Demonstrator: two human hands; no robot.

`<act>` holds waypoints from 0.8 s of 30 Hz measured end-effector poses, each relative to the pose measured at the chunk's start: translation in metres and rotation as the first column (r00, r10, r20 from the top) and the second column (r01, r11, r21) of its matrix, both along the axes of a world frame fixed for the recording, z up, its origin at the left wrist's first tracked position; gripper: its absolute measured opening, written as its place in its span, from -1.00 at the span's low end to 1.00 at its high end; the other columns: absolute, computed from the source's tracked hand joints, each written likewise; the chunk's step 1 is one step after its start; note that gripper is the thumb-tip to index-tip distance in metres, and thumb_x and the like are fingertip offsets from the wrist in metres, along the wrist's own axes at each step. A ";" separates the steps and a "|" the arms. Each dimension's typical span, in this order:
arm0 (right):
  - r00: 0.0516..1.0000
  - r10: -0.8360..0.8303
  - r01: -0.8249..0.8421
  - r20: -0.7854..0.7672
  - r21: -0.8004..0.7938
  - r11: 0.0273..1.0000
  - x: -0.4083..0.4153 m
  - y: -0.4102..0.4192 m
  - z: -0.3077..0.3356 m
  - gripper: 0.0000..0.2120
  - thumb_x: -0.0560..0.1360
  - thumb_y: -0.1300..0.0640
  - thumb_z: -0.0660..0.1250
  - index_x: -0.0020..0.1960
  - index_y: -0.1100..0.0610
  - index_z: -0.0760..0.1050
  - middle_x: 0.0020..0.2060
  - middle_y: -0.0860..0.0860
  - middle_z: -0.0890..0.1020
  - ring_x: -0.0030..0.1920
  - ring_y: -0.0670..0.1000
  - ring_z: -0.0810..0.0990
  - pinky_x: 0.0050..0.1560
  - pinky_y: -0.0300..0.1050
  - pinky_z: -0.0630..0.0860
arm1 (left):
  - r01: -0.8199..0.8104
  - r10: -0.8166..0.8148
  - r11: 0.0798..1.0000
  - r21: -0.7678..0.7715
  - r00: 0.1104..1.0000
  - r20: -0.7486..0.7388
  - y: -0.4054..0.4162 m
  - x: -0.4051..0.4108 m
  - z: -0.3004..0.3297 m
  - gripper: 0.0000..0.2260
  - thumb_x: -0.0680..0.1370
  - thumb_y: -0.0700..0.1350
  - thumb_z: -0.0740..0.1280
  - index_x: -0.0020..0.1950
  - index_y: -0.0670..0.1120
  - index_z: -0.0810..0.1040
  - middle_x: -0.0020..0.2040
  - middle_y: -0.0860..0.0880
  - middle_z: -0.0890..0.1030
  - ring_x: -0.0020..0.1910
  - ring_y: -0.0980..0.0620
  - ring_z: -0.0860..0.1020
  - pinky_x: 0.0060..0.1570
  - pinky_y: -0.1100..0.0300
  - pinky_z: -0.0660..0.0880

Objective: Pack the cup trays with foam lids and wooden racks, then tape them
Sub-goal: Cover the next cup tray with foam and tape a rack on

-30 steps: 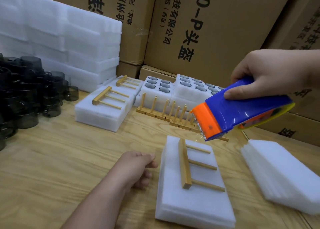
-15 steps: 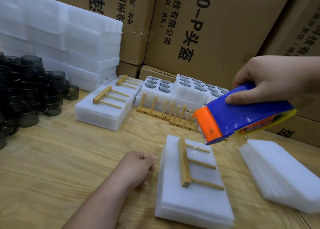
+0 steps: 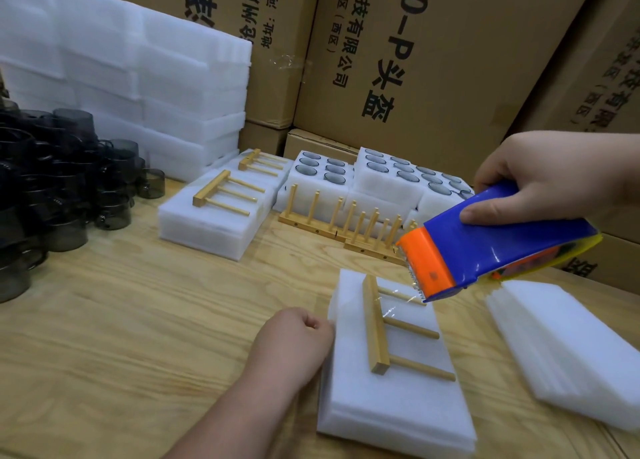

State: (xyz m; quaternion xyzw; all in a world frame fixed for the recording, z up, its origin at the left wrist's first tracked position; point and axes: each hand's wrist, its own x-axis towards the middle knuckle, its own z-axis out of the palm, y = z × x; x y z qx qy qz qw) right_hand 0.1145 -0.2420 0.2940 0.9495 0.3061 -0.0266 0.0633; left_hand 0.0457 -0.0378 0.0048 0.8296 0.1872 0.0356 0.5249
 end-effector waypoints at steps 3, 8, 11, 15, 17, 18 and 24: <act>1.000 -0.020 0.020 0.009 0.000 1.000 0.002 -0.006 -0.004 -0.36 0.18 -0.56 0.18 -0.24 -0.03 0.64 -0.37 -0.14 0.67 -0.38 -0.13 0.64 -0.40 -0.14 0.58 | -0.030 0.030 0.998 0.059 0.999 0.011 -0.003 0.001 -0.003 -0.80 0.47 0.14 0.33 -0.09 0.06 0.65 -0.39 0.16 0.65 -0.32 0.15 0.61 -0.28 0.22 0.50; 0.998 -0.050 0.052 -0.045 0.041 0.998 0.005 -0.019 -0.011 -0.41 0.19 -0.58 0.21 -0.21 -0.11 0.64 -0.35 -0.14 0.68 -0.36 -0.11 0.66 -0.32 -0.05 0.64 | -0.036 0.030 0.983 0.183 0.999 0.032 -0.002 0.003 -0.010 -0.49 0.47 0.15 0.36 0.41 0.11 0.48 0.01 0.12 0.67 0.06 0.07 0.62 -0.09 0.22 0.39; 0.996 -0.069 0.070 -0.049 0.024 0.997 0.005 -0.028 -0.020 -0.38 0.20 -0.59 0.20 -0.21 -0.07 0.65 -0.35 -0.11 0.68 -0.37 -0.09 0.65 -0.30 0.01 0.64 | -0.028 0.025 0.980 0.197 0.999 0.020 -0.001 0.004 -0.011 -0.58 0.46 0.15 0.37 0.31 0.13 0.55 0.01 0.10 0.68 0.02 0.12 0.62 -0.13 0.24 0.41; 0.994 -0.095 0.095 -0.051 0.008 0.995 0.008 -0.038 -0.033 -0.31 0.18 -0.60 0.17 -0.23 -0.01 0.64 -0.37 -0.08 0.66 -0.37 -0.07 0.63 -0.30 0.00 0.59 | -0.107 0.093 0.992 0.062 0.976 0.198 -0.001 0.003 -0.005 -0.74 0.52 0.05 0.37 0.20 0.12 0.56 -0.31 0.15 0.63 -0.32 0.23 0.57 -0.30 0.32 0.41; 0.993 -0.101 0.102 -0.064 0.012 0.995 0.009 -0.042 -0.040 -0.36 0.18 -0.60 0.17 -0.24 -0.07 0.63 -0.38 -0.08 0.65 -0.39 -0.09 0.61 -0.34 -0.05 0.56 | -0.078 0.106 0.993 -0.091 0.922 0.372 -0.004 0.001 0.005 -0.77 0.55 0.01 0.37 0.21 0.13 0.57 -0.20 0.28 0.62 -0.19 0.32 0.57 -0.14 0.36 0.47; 0.993 -0.100 0.101 -0.068 0.016 0.995 0.009 -0.044 -0.044 -0.40 0.19 -0.60 0.17 -0.25 -0.11 0.61 -0.39 -0.08 0.64 -0.40 -0.10 0.60 -0.35 -0.08 0.54 | 0.003 0.061 0.989 -0.146 0.901 0.430 -0.007 0.000 0.012 -0.74 0.56 0.05 0.38 0.25 0.18 0.55 -0.09 0.34 0.61 -0.06 0.42 0.54 0.01 0.38 0.47; 0.983 -0.138 0.150 -0.121 0.102 0.983 0.019 -0.063 -0.061 -0.62 0.35 -0.45 0.30 -0.22 -0.17 0.63 -0.36 -0.12 0.67 -0.35 -0.12 0.63 -0.32 -0.15 0.54 | 0.485 -0.481 0.870 0.094 0.788 0.384 -0.033 0.009 0.056 -0.13 0.31 0.47 0.28 0.58 0.41 0.02 0.55 0.42 -0.01 0.49 0.49 -0.02 0.41 0.28 0.11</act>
